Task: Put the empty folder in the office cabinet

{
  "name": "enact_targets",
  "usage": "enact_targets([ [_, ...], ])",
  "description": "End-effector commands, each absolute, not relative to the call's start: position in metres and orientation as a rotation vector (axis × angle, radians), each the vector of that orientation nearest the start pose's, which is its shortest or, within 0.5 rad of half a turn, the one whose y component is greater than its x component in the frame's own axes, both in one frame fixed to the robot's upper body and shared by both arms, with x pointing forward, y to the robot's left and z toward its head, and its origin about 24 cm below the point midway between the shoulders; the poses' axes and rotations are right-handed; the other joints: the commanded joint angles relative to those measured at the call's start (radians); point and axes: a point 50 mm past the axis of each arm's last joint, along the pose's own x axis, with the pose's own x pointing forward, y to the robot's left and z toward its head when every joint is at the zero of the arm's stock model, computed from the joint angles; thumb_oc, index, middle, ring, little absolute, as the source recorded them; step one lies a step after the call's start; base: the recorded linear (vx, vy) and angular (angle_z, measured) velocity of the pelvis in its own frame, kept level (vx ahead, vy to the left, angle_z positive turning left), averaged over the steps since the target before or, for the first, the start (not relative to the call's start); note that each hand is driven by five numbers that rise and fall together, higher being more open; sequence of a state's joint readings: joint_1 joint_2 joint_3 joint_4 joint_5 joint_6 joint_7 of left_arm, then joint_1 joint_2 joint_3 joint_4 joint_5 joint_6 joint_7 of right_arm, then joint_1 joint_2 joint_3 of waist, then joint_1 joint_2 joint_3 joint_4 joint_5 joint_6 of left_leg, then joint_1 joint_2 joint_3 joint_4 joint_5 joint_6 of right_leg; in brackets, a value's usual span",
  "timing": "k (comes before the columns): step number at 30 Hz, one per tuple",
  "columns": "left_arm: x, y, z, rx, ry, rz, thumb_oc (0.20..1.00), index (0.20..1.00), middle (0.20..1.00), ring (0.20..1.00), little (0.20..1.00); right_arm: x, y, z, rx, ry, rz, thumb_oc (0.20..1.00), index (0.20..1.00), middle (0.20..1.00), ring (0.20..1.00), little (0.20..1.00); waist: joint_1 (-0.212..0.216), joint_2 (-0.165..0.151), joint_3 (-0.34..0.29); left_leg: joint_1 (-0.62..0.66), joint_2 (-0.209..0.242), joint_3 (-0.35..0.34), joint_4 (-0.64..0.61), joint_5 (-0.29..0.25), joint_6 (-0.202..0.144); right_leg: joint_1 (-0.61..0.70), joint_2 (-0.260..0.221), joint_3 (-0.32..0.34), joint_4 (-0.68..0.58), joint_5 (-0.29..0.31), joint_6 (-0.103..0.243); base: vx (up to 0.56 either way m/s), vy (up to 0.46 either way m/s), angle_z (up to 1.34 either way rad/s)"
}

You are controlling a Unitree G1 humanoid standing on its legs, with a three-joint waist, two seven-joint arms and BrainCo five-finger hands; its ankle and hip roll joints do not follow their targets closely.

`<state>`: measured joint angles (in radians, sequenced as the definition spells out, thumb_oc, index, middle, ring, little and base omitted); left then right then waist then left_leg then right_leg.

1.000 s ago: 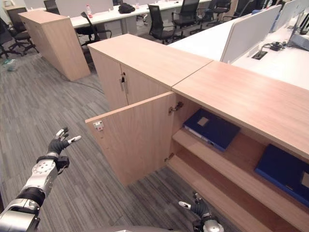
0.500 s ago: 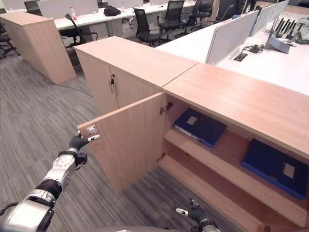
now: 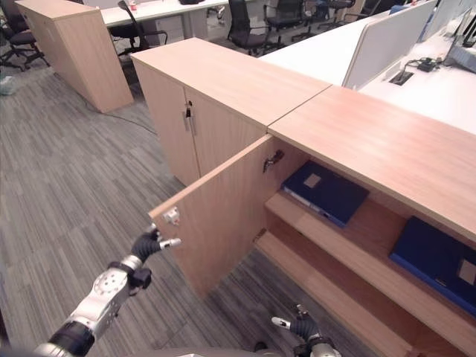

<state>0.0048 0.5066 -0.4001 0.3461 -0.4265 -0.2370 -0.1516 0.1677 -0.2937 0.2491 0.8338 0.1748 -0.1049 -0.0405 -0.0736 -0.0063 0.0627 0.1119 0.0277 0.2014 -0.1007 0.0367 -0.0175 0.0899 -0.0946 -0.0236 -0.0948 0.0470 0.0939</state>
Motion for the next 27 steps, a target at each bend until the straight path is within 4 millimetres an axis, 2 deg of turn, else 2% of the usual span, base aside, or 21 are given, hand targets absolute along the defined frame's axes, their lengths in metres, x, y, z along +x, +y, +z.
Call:
enact_targets([
  [1, 0.245, 0.176, 0.0, 0.084, 0.152, -0.489, 1.0, 1.0, 1.0, 1.0, 1.0, 0.127, -0.22, -0.133, -0.22, 0.867, -0.006, 1.0, 1.0, 1.0, 1.0, 1.0, -0.02, -0.001, 0.005, 0.029, 0.013, -0.032, 0.013, -0.081, -0.027, 0.006, -0.07, -0.052, 0.037, -0.017, 0.105, 0.0, 0.0, 0.0],
  [5, 0.225, 0.181, 0.004, 0.124, 0.175, -0.62, 1.0, 1.0, 1.0, 1.0, 1.0, 0.127, -0.222, -0.134, -0.215, 0.877, -0.012, 1.0, 1.0, 1.0, 1.0, 1.0, -0.01, 0.009, 0.01, 0.022, 0.005, -0.032, 0.013, -0.082, -0.024, 0.0, -0.078, -0.054, 0.035, -0.009, 0.111, -0.02, 0.012, -0.01],
  [8, 0.212, 0.181, 0.008, 0.088, 0.19, -0.686, 1.0, 1.0, 1.0, 1.0, 1.0, 0.126, -0.222, -0.135, -0.209, 0.884, -0.018, 1.0, 1.0, 1.0, 1.0, 1.0, -0.007, 0.023, 0.02, 0.01, -0.008, -0.027, 0.013, -0.08, -0.021, -0.016, -0.094, -0.053, 0.029, 0.005, 0.121, -0.06, 0.043, -0.04],
  [15, 0.216, 0.172, 0.013, 0.017, 0.167, -0.695, 1.0, 1.0, 1.0, 1.0, 1.0, 0.131, -0.223, -0.134, -0.21, 0.872, -0.031, 1.0, 1.0, 1.0, 1.0, 1.0, -0.015, 0.034, 0.042, -0.028, -0.017, -0.023, 0.013, -0.068, -0.017, -0.07, -0.101, -0.044, 0.057, 0.011, 0.124, -0.09, 0.021, -0.03],
  [18, 0.228, 0.159, 0.021, -0.009, 0.113, -0.69, 1.0, 1.0, 1.0, 1.0, 1.0, 0.149, -0.221, -0.127, -0.218, 0.824, -0.034, 1.0, 1.0, 1.0, 1.0, 1.0, -0.024, 0.046, 0.087, -0.059, -0.01, -0.002, 0.013, -0.06, -0.012, -0.16, -0.089, -0.033, 0.156, 0.005, 0.124, -0.19, 0.002, -0.05],
  [19, 0.232, 0.155, 0.022, -0.021, 0.103, -0.685, 1.0, 1.0, 1.0, 1.0, 1.0, 0.156, -0.22, -0.125, -0.228, 0.805, -0.031, 1.0, 1.0, 1.0, 1.0, 1.0, -0.019, 0.053, 0.099, -0.067, -0.002, 0.016, 0.013, -0.057, -0.011, -0.18, -0.093, -0.07, 0.185, 0.005, 0.124, -0.17, -0.016, -0.34],
  [20, 0.233, 0.153, 0.023, -0.033, 0.095, -0.679, 1.0, 1.0, 1.0, 1.0, 1.0, 0.16, -0.219, -0.123, -0.235, 0.792, -0.03, 1.0, 1.0, 1.0, 1.0, 1.0, -0.008, 0.06, 0.102, -0.071, 0.009, 0.038, 0.013, -0.052, -0.014, -0.182, -0.111, -0.136, 0.198, 0.003, 0.12, -0.13, -0.043, -0.56],
  [21, 0.235, 0.15, 0.026, -0.04, 0.083, -0.681, 1.0, 1.0, 1.0, 1.0, 1.0, 0.164, -0.218, -0.121, -0.242, 0.78, -0.027, 1.0, 1.0, 1.0, 1.0, 1.0, 0.001, 0.069, 0.104, -0.073, 0.022, 0.063, 0.013, -0.046, -0.021, -0.179, -0.139, -0.222, 0.21, -0.002, 0.115, -0.06, -0.085, -1.07],
  [22, 0.235, 0.145, 0.03, -0.057, 0.069, -0.693, 1.0, 1.0, 1.0, 1.0, 1.0, 0.168, -0.215, -0.121, -0.26, 0.779, -0.017, 1.0, 1.0, 1.0, 1.0, 1.0, 0.02, 0.074, 0.102, -0.059, 0.046, 0.125, 0.013, -0.042, -0.026, -0.172, -0.191, -0.364, 0.251, -0.008, 0.102, 0.02, -0.089, -1.14],
  [23, 0.235, 0.143, 0.029, -0.069, 0.07, -0.693, 1.0, 1.0, 1.0, 1.0, 1.0, 0.168, -0.213, -0.121, -0.261, 0.78, -0.009, 1.0, 1.0, 1.0, 1.0, 1.0, 0.023, 0.072, 0.095, -0.054, 0.053, 0.129, 0.015, -0.055, -0.03, -0.157, -0.199, -0.381, 0.255, -0.022, 0.108, -0.01, -0.07, -1.29],
  [24, 0.234, 0.144, 0.029, -0.07, 0.072, -0.692, 1.0, 1.0, 1.0, 1.0, 1.0, 0.168, -0.213, -0.122, -0.262, 0.781, -0.008, 1.0, 1.0, 1.0, 1.0, 1.0, 0.023, 0.07, 0.099, -0.057, 0.052, 0.146, 0.017, -0.042, -0.026, -0.16, -0.204, -0.394, 0.257, -0.011, 0.099, -0.02, -0.089, -1.27],
  [25, 0.233, 0.14, 0.029, -0.091, 0.068, -0.699, 1.0, 1.0, 1.0, 1.0, 1.0, 0.167, -0.21, -0.123, -0.263, 0.784, 0.005, 1.0, 1.0, 1.0, 1.0, 1.0, 0.029, 0.055, 0.088, -0.055, 0.055, 0.19, 0.023, -0.042, -0.026, -0.131, -0.213, -0.417, 0.243, -0.011, 0.107, -0.06, -0.069, -1.2],
  [26, 0.233, 0.14, 0.029, -0.09, 0.069, -0.699, 1.0, 1.0, 1.0, 1.0, 1.0, 0.166, -0.21, -0.123, -0.263, 0.785, 0.005, 1.0, 1.0, 1.0, 1.0, 1.0, 0.031, 0.054, 0.088, -0.053, 0.055, 0.192, 0.022, -0.042, -0.027, -0.13, -0.212, -0.416, 0.24, -0.01, 0.107, 0.04, -0.187, -1.21],
  [27, 0.231, 0.134, 0.028, -0.118, 0.07, -0.702, 1.0, 1.0, 1.0, 1.0, 1.0, 0.162, -0.212, -0.125, -0.26, 0.802, -0.004, 1.0, 1.0, 1.0, 1.0, 1.0, 0.024, 0.05, 0.078, -0.047, 0.057, 0.207, 0.027, -0.035, -0.033, -0.112, -0.203, -0.382, 0.205, -0.015, 0.111, 0.08, -0.154, -0.84],
])
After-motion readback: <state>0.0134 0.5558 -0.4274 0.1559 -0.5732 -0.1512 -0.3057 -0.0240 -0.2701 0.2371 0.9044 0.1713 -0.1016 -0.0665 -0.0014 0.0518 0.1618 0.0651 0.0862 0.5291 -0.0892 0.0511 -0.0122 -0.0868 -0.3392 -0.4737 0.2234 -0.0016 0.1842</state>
